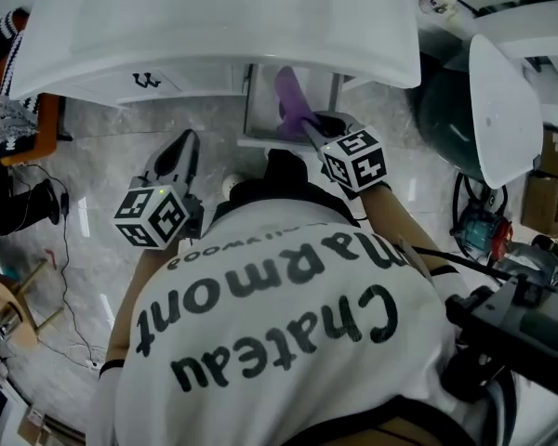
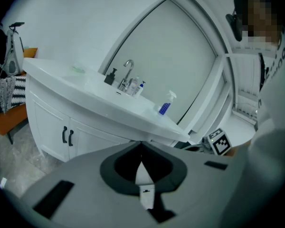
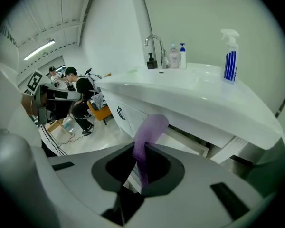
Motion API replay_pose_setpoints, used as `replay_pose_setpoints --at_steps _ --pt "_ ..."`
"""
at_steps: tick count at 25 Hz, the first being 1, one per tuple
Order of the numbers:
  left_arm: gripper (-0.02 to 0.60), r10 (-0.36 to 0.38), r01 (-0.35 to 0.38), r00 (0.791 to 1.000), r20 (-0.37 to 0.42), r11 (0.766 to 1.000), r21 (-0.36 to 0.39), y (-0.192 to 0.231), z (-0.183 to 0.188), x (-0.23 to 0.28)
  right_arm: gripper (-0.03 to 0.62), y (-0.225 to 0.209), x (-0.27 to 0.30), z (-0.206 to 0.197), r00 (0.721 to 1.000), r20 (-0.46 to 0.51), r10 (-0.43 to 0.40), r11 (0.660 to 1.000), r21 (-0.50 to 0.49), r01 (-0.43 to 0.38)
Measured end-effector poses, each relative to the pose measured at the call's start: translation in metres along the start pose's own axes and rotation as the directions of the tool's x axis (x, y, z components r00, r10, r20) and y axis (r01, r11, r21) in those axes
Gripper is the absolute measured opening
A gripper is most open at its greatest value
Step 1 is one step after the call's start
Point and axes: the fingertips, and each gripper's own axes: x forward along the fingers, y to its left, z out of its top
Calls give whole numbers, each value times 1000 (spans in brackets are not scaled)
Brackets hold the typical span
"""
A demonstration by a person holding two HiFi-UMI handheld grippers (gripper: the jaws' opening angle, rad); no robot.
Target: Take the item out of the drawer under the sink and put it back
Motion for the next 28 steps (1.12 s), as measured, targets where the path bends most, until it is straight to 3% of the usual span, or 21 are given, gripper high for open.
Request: replay_pose_setpoints --at_steps 8,15,28 --pt "9 -13 13 999 51 1000 7 2 14 -13 51 36 -29 50 986 146 83 996 1 -84" --pt "9 -9 10 991 133 1000 -11 1 35 -39 51 66 -43 100 955 256 149 988 -71 -136" --pt "9 45 -33 929 369 999 -38 11 101 -121 51 137 -52 205 856 427 293 946 -257 -196"
